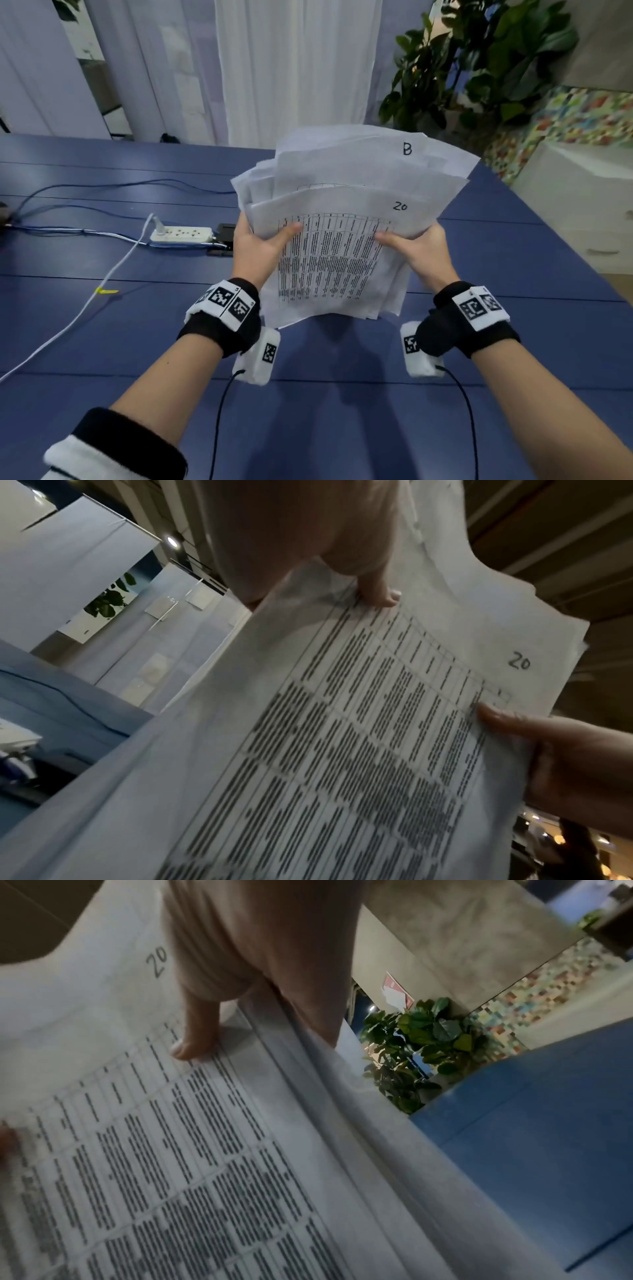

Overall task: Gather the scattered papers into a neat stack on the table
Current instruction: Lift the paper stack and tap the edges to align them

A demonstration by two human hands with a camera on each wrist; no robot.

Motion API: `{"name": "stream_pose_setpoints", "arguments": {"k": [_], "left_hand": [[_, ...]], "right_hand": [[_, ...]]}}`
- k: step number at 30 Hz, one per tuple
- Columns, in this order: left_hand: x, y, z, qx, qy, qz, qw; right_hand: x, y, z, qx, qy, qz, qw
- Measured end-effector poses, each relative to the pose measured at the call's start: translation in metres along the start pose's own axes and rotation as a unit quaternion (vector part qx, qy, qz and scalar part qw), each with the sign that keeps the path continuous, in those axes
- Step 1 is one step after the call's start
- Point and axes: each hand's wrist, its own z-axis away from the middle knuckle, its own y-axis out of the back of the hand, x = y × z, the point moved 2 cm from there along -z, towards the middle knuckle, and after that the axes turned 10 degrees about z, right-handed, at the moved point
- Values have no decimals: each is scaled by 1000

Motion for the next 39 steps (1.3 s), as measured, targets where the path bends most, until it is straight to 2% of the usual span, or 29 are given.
{"name": "stream_pose_setpoints", "arguments": {"k": [3, 6, 9, 15, 21, 25, 30, 35, 39], "left_hand": [[2, 3, -4, -11, -3, -7, 1000], [-18, 12, 0, -46, 36, -61, 996], [-30, 18, 5, -45, 62, -56, 995], [-1, 2, -4, -55, -10, -17, 998], [-6, 3, 1, -42, -37, -49, 997], [-15, 4, 2, -51, -13, -62, 997], [-29, 10, 1, -72, 41, -67, 994], [-18, -2, 5, -13, -31, -76, 997], [-12, -13, 10, -22, -68, -69, 995]], "right_hand": [[-3, 7, -2, -14, 8, 22, 1000], [17, 4, 6, -34, -10, 61, 998], [33, -4, 18, -24, -42, 26, 998], [-1, -8, 5, -5, 11, 29, 999], [2, -7, 11, 32, 30, 32, 999], [3, -11, 14, 71, 40, 26, 996], [15, -20, 16, 43, 17, 35, 998], [3, -24, 13, 80, 2, 19, 997], [-14, -23, 12, 124, 39, -14, 991]]}}
